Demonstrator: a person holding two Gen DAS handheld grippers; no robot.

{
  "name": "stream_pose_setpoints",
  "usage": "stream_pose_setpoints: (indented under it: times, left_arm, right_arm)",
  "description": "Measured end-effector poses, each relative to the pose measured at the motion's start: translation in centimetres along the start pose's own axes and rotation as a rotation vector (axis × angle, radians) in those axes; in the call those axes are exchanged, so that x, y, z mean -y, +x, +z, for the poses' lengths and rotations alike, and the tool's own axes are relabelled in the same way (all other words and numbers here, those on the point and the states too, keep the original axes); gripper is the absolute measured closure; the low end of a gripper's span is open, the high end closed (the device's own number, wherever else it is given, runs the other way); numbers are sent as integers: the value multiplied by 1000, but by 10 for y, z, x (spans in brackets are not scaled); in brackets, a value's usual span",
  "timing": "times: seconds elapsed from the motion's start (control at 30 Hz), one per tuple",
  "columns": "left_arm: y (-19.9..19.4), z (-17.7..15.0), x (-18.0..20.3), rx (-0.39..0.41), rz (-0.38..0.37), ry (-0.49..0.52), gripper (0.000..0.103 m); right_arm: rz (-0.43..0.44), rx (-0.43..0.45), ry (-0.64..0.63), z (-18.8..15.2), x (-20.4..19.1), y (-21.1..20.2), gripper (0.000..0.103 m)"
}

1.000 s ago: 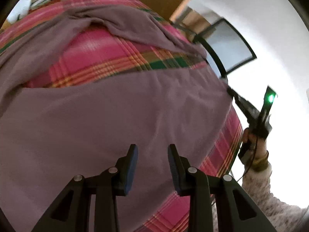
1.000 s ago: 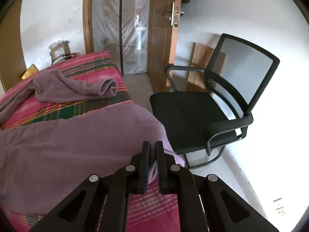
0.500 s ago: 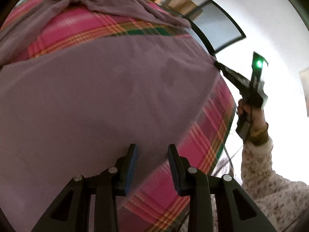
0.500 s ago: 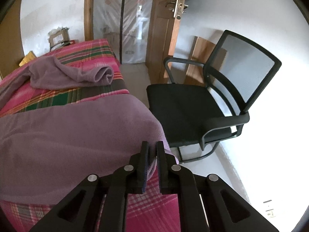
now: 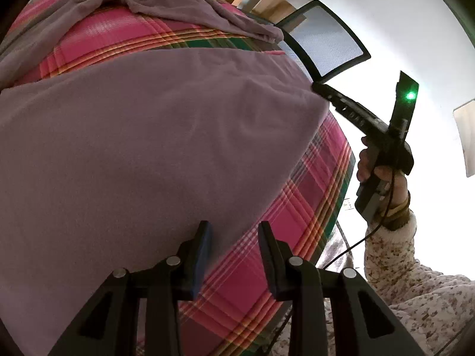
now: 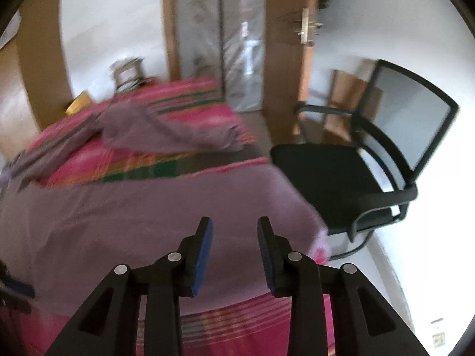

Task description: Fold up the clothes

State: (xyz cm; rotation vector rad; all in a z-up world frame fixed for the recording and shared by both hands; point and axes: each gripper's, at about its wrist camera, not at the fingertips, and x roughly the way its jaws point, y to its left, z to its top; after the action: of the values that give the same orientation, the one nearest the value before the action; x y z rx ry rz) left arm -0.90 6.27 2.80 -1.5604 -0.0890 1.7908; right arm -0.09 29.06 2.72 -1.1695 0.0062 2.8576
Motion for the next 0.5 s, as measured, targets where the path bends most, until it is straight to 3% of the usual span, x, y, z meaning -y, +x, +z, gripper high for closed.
stream_pose_setpoints:
  times: [0.23,0.37,0.5]
  left_arm:
    - [3,4,3,-9,-7,-4,70]
    - [5,7,0,-19,-1,0,70]
    - [10,11,-2,-22,7,7,70]
  right_arm:
    - [-60,-71,-30,-29,0,-4,69]
    - [-74,-83,9,-41,16,-15,58]
    - [-81,-108,15,-45,23,-19,57]
